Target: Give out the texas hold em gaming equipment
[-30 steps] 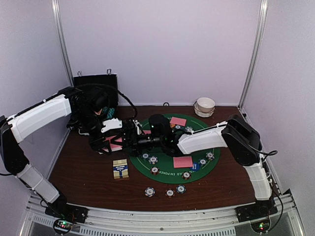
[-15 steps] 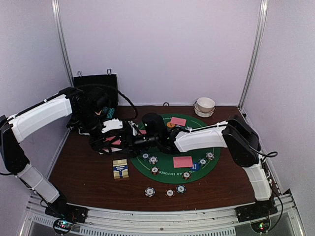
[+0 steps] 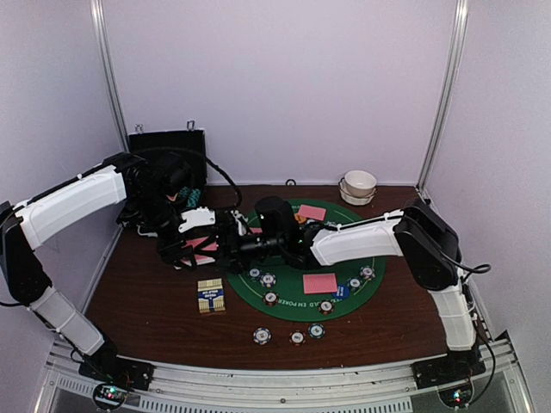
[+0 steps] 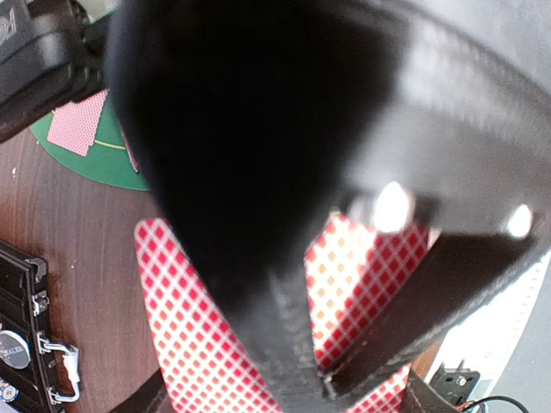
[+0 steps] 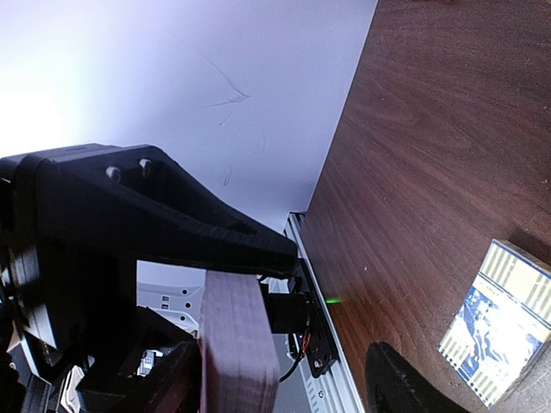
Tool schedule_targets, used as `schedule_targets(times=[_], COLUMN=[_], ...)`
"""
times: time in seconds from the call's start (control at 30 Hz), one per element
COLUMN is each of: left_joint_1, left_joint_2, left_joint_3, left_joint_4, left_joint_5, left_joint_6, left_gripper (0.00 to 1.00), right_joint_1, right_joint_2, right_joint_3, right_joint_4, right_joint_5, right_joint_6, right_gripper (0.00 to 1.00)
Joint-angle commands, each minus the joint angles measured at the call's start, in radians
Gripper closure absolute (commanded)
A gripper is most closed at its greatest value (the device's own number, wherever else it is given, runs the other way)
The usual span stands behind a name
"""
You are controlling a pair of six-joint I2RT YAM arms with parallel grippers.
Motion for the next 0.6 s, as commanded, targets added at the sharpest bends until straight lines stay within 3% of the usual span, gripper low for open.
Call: schedule_targets(times=[0.0, 0.57], left_joint_1=[0.001, 0.001], left_joint_2=[-0.017, -0.02], left_joint_3=[0.005, -0.002], left_joint_4=[-0.013, -0.012], left_joint_5=[0.011, 0.009], left_joint_6=[0.004, 0.005], left_gripper=[1.0, 1.0], right_joint_1=[-0.036, -0.057], right_joint_2=[-0.037, -0.082], right_joint_3=[-0.061, -0.054], right_joint_4=[-0.068, 0.024], right_joint_5=[0.037, -0.031], right_joint_6=[0.013, 0.097], right_gripper=[0.35, 0.35])
